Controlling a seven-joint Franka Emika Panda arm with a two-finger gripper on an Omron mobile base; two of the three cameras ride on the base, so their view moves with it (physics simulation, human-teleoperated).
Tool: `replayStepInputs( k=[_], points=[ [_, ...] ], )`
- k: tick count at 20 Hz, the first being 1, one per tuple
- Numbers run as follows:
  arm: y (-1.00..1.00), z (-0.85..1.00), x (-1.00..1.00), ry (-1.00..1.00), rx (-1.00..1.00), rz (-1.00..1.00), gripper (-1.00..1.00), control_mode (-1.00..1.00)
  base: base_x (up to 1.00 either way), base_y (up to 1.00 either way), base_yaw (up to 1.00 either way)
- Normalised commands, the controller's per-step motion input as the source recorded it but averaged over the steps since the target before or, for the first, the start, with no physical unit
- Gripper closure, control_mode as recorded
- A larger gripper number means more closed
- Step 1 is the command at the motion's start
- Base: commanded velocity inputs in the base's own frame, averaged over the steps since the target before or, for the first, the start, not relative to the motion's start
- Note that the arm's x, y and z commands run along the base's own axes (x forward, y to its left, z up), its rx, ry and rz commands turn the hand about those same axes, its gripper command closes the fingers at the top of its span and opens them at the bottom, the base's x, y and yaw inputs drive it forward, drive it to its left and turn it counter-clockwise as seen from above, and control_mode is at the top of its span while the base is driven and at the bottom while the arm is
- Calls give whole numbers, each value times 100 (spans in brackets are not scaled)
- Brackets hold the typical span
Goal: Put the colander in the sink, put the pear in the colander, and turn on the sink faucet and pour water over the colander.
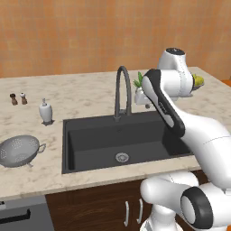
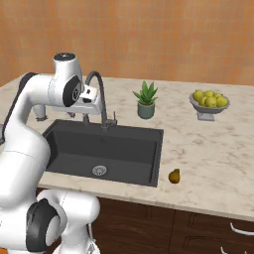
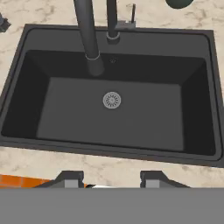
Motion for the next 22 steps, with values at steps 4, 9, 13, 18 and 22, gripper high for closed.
replayStepInputs(
  k=[4, 9, 13, 18, 22],
  points=[
    [44, -4, -24, -6, 2, -5, -100, -100, 0, 0, 0],
    [95, -27, -36, -3, 10, -9, -100, -100, 0, 0, 0],
    [84, -33, -21, 0, 15, -1, -100, -100, 0, 0, 0],
    [73, -40, -11, 3, 11, -3, -100, -100, 0, 0, 0],
    [88, -48, -8, 5, 0, -8, -100, -100, 0, 0, 0]
  ],
)
